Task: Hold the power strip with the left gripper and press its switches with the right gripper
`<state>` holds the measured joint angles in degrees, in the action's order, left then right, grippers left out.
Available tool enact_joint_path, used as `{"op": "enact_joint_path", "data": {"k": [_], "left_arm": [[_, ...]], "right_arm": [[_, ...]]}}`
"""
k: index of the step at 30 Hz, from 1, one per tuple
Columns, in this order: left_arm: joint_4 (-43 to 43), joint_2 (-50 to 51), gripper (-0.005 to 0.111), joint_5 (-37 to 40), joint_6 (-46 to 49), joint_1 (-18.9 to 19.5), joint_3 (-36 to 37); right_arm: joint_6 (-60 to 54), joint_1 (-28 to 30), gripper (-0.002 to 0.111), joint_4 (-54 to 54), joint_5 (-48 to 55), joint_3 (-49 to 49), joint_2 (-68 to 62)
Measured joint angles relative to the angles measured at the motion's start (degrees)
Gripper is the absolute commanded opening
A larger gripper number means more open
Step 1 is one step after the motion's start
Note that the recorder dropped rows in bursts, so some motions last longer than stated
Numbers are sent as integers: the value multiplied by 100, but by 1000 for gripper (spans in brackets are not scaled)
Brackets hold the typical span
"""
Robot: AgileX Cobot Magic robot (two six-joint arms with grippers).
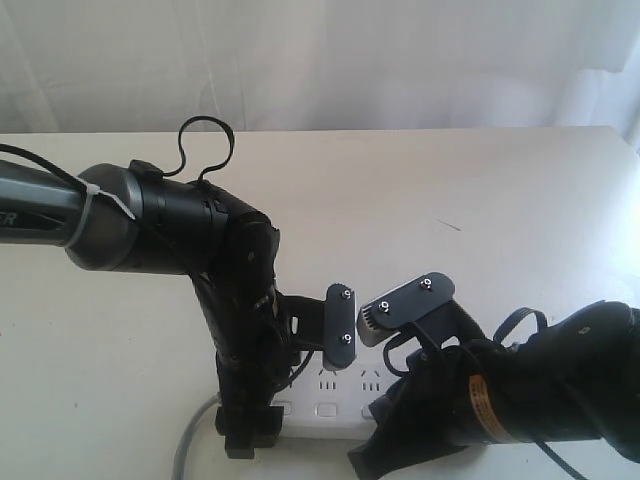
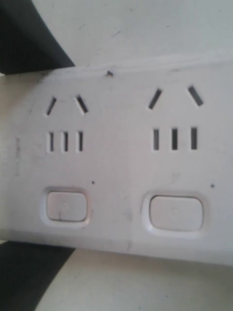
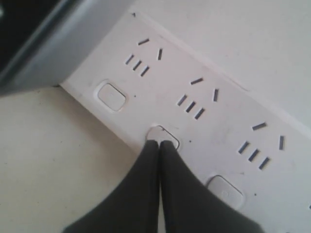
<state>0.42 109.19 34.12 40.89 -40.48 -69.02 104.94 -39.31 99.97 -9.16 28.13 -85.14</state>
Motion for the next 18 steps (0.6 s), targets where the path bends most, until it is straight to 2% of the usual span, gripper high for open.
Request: {"op": "enact_joint_path", "data": {"k": [18], "left_arm": [[0, 0, 0, 23, -12, 0, 0]], "right_arm": [[128, 0, 0, 0, 117, 161, -49]]}}
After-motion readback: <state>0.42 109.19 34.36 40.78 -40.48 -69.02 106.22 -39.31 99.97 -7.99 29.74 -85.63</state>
